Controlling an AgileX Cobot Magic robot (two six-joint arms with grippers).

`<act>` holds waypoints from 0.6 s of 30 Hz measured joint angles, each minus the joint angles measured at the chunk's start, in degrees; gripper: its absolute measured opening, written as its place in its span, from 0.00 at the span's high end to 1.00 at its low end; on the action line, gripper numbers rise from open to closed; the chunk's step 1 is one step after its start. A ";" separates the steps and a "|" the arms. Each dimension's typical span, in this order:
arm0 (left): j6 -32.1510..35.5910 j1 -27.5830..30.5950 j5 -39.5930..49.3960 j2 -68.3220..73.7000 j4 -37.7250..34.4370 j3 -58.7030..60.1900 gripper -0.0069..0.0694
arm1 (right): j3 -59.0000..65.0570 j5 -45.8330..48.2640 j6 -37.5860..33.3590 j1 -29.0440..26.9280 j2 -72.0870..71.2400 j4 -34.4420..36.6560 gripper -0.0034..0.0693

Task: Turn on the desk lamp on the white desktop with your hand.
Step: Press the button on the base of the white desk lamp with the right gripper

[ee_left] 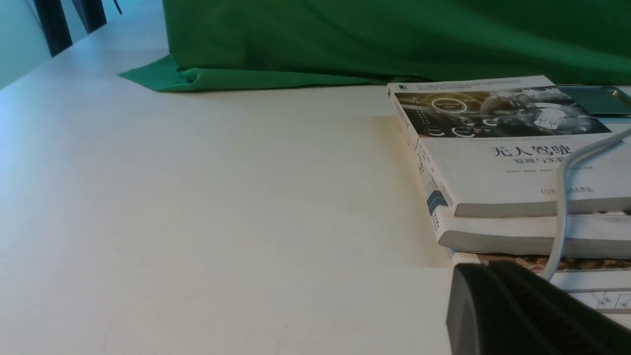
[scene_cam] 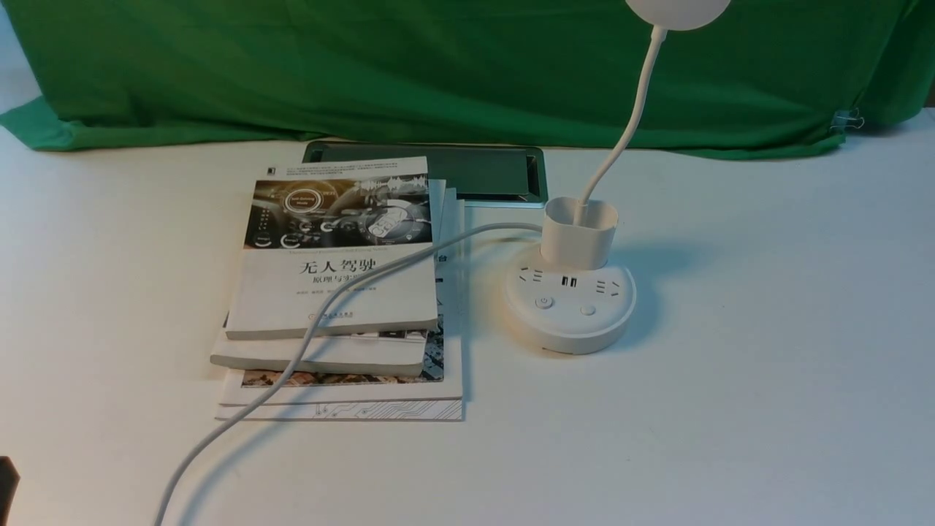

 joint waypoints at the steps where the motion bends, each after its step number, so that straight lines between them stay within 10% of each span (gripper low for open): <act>1: 0.00 0.00 0.00 0.00 0.00 0.00 0.88 | -0.36 -1.99 -2.27 0.41 -0.02 0.06 0.63; 10: 0.00 0.00 0.00 0.00 0.00 0.00 0.88 | -30.93 12.83 -38.92 5.94 19.18 -0.08 0.91; 18: 0.00 0.00 0.00 0.00 0.00 0.00 0.88 | -54.34 36.09 -63.98 9.70 46.65 2.83 0.91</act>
